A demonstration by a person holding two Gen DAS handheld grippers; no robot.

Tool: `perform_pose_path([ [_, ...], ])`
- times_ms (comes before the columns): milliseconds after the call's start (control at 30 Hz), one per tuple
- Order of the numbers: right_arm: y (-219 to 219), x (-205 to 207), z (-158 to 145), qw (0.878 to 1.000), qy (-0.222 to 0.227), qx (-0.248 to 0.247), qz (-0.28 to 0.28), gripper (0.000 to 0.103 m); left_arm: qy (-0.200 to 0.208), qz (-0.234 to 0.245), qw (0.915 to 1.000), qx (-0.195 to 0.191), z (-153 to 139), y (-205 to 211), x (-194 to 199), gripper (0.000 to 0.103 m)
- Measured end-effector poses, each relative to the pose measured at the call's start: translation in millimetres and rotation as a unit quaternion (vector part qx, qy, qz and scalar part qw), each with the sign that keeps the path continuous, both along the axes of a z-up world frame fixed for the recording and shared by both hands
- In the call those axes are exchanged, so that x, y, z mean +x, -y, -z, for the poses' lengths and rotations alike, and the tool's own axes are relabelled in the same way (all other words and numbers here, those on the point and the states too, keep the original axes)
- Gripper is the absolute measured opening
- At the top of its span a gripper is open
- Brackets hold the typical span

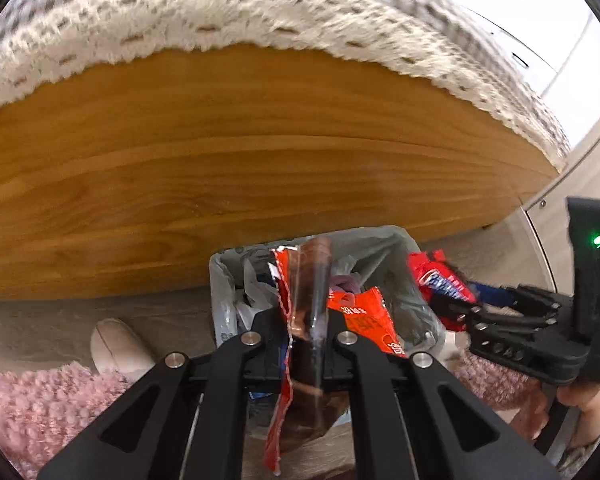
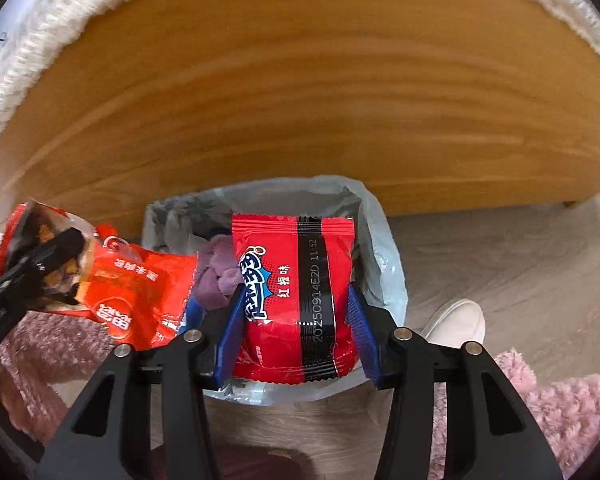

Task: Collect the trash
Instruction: 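Open the right tool to drop the red candy wrapper into the bin, then lower the red-orange snack bag into the bin and open the left tool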

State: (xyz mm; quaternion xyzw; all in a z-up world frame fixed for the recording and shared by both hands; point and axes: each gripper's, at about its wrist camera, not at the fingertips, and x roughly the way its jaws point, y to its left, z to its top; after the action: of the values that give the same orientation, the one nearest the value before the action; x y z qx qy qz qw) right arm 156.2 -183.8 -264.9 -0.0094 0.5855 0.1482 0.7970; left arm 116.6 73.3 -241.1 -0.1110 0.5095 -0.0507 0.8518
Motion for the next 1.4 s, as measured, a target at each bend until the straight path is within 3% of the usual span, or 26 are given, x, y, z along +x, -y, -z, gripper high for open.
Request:
perform_pose_path([
  [333,5,15,20,1.0,-0.021,0.013,0.017,0.051,-0.019,-0.008,0.9998,-0.002,10,-8,7,0.005],
  [367,6,16,20,0.999,-0.023,0.02,0.017,0.054,-0.02,-0.01,0.9997,-0.003,11,-11,7,0.005],
  [433,5,16,17,0.999,-0.022,0.027,0.017,0.07,-0.023,-0.014,0.9996,-0.005,11,-12,6,0.005],
  [600,7,13,7,1.0,-0.003,0.008,0.015,0.085,-0.025,-0.017,0.9995,-0.004,15,-14,6,0.005],
  [867,18,14,11,0.999,-0.027,-0.013,0.034,0.091,-0.029,-0.004,0.9996,0.003,21,-7,5,0.005],
  [1133,26,14,15,0.997,-0.034,0.002,0.063,0.092,-0.054,0.031,0.9979,0.021,37,12,-1,0.005],
  [1400,35,9,1,0.997,-0.03,0.027,0.069,0.092,-0.104,0.032,0.9938,0.024,69,19,-3,0.005],
])
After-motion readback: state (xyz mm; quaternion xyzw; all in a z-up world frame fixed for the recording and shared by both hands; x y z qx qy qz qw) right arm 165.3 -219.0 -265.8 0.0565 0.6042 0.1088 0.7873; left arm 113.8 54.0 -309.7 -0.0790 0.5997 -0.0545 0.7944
